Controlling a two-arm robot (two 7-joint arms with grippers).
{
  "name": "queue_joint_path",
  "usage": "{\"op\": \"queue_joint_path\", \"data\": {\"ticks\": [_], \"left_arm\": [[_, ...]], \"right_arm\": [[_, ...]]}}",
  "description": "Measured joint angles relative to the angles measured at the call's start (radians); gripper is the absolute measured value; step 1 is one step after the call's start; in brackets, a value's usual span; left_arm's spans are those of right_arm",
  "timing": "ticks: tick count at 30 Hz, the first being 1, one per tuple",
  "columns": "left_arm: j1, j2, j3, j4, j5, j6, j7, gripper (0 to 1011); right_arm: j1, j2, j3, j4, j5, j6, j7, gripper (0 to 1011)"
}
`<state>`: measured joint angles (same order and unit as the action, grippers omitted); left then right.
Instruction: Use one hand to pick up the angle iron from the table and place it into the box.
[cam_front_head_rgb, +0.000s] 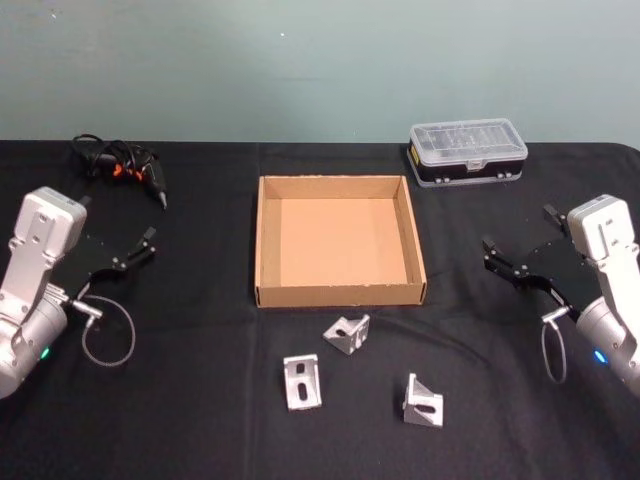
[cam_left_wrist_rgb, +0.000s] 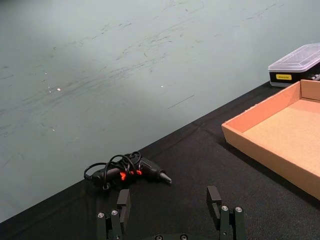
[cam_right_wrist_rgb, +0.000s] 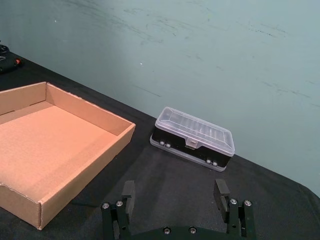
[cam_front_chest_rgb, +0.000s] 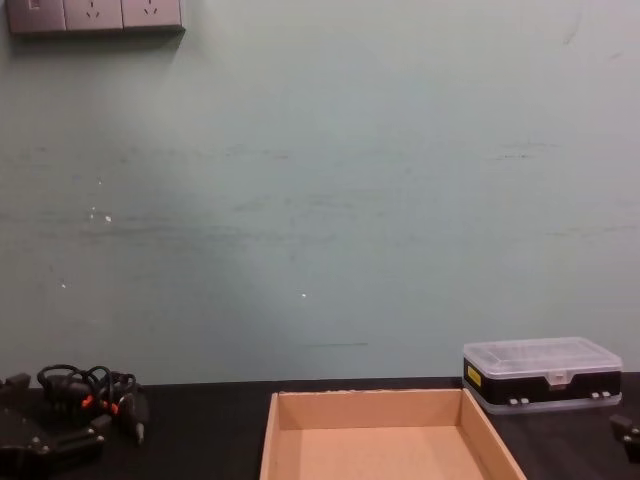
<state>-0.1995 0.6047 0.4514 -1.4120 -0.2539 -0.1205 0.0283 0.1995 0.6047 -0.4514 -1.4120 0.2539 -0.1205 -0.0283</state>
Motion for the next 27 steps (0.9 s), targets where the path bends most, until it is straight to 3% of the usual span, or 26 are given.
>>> {"op": "queue_joint_path", "data": {"ticks": [27], "left_arm": [[0.000,0.000,0.000,0.000,0.000,0.000,0.000,1000]], "right_arm": [[0.000,0.000,0.000,0.000,0.000,0.000,0.000,1000]]}}
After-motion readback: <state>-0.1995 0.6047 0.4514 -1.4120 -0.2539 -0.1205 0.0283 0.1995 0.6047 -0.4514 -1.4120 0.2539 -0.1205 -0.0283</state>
